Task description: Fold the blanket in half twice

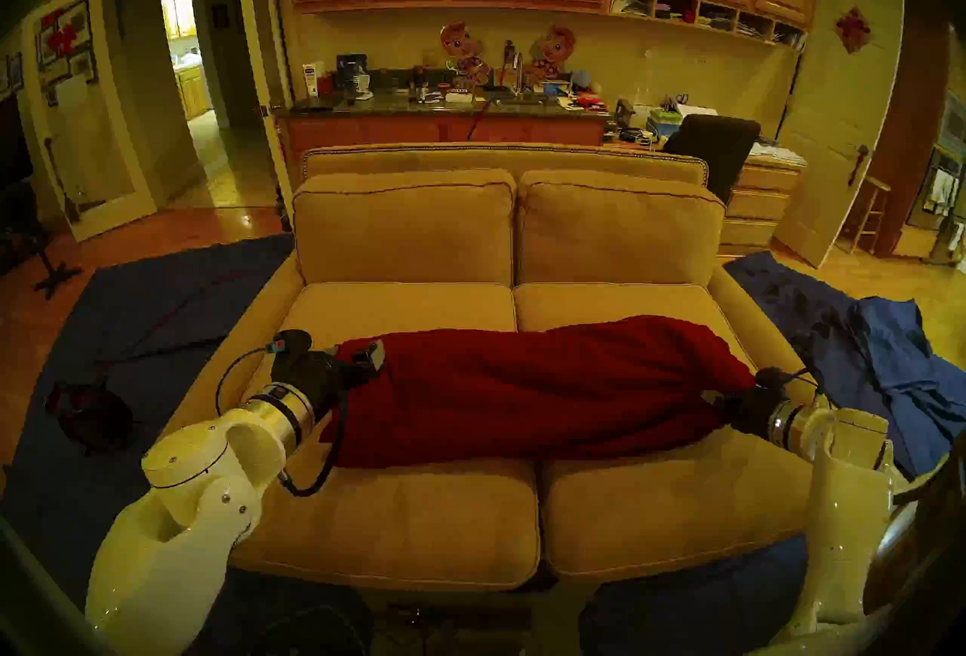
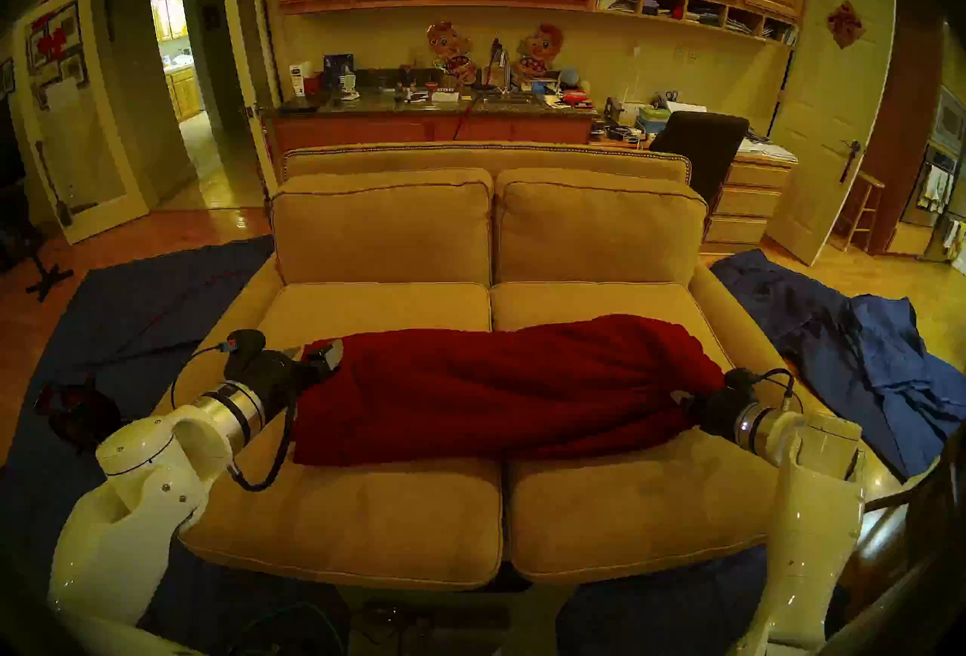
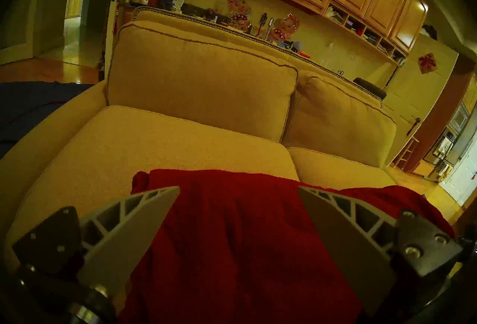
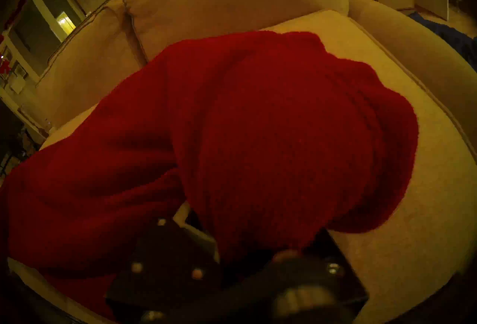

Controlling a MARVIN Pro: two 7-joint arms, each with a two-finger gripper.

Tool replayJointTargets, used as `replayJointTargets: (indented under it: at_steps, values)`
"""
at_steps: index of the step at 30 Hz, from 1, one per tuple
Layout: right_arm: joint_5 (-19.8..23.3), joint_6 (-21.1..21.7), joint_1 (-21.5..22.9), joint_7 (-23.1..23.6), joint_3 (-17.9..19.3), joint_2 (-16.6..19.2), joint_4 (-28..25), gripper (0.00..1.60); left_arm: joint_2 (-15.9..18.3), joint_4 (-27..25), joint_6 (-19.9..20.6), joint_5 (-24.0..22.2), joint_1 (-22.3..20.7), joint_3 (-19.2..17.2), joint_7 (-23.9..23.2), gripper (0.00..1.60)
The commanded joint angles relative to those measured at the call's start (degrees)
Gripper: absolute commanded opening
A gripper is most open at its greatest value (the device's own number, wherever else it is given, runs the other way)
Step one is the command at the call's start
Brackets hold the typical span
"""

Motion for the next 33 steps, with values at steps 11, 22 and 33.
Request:
replayJointTargets:
  at_steps: [11, 22, 33]
  values:
    - [-1.46, -1.88, 1.12, -0.95, 7.33, 8.32, 1.71, 0.0, 0.03, -0.39, 0.04, 0.0, -0.17, -0.1, -0.14, 1.6]
    - [-1.95, -2.91, 2.42, -0.97, 9.97, 11.7, 5.8, 0.0, -0.04, -0.37, 0.04, 0.08, -0.18, -0.1, -0.16, 1.6]
    - [-2.38, -3.9, 3.66, -0.89, 12.84, 15.16, 9.04, 0.0, -0.12, -0.36, 0.05, 0.15, -0.19, -0.11, -0.18, 1.6]
